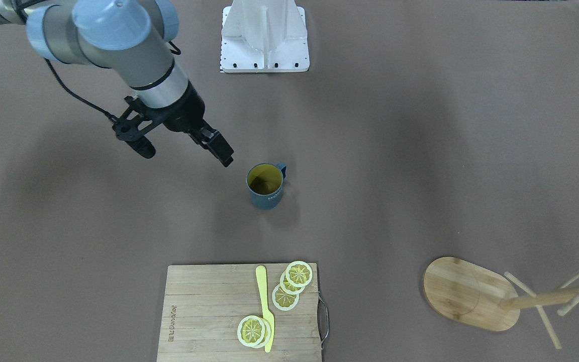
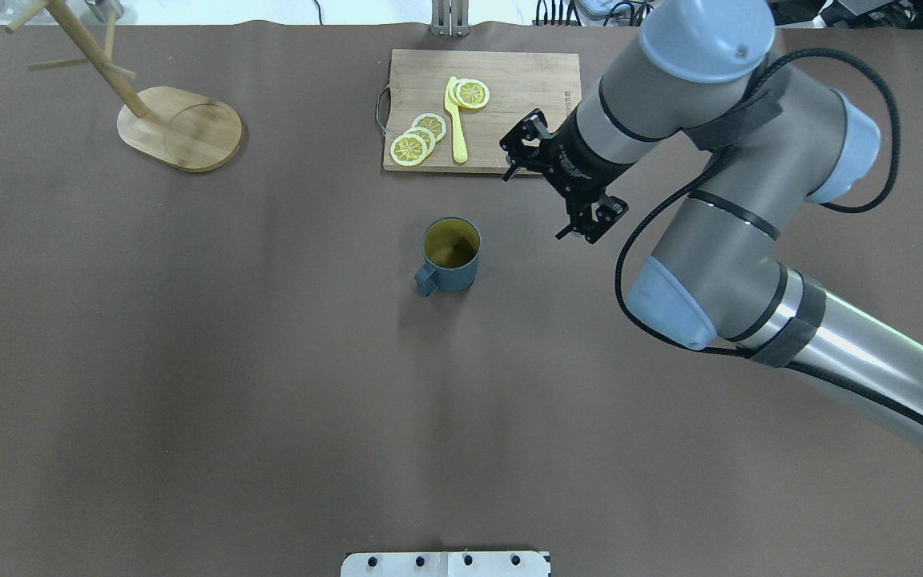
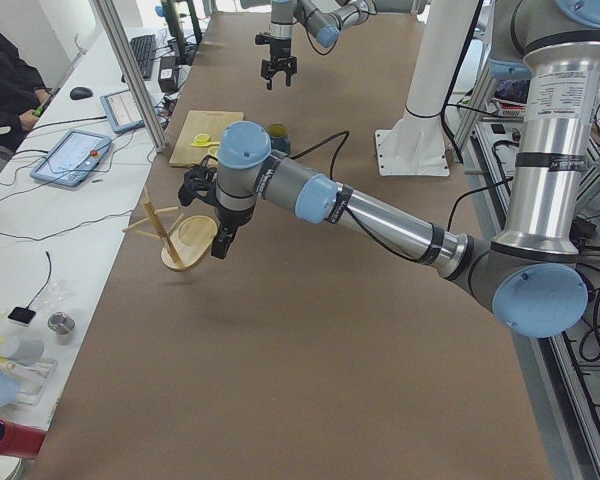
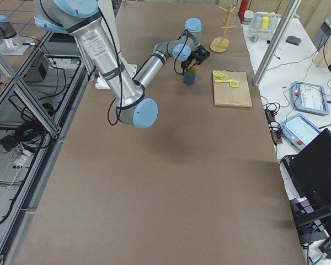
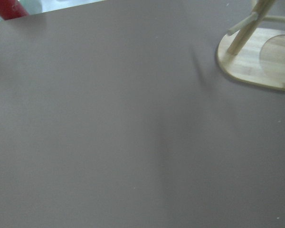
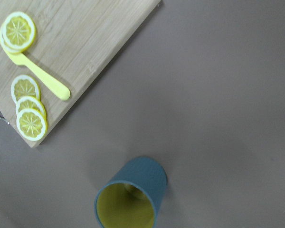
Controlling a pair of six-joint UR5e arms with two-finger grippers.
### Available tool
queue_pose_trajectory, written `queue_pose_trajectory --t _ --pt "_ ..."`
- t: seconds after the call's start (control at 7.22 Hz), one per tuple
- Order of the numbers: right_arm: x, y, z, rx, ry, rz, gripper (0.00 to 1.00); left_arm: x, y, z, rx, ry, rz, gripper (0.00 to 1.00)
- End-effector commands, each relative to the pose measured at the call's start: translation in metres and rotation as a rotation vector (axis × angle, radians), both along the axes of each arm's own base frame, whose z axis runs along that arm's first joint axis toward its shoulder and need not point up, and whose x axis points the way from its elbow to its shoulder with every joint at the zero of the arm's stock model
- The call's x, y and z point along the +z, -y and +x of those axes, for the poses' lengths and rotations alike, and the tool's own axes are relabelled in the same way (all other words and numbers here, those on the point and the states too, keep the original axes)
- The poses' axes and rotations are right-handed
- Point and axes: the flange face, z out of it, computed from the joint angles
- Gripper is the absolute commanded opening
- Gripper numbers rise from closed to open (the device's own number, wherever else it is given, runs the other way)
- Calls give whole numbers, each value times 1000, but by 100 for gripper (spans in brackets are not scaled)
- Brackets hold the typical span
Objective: Hang cup on storage rack
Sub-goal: 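Withdraw the right arm while the left arm reaches toward the mug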
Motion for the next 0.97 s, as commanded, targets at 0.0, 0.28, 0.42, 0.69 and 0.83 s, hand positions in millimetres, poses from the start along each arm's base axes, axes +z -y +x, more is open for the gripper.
queue_pose_trajectory --t 0.0,0.28,0.42,0.69,0.83 --pt "58 22 55 -10 -59 49 100 -94 12 79 96 -29 131 99" --pt "106 31 79 -55 -119 99 100 -139 32 157 192 0 221 99" --pt "134 42 89 -60 -150 91 100 -157 56 203 245 -2 234 99" --pt "188 60 129 -114 -218 155 100 -184 31 289 243 -48 209 98" --pt "203 72 145 -126 -219 153 100 -192 16 323 180 -83 287 97"
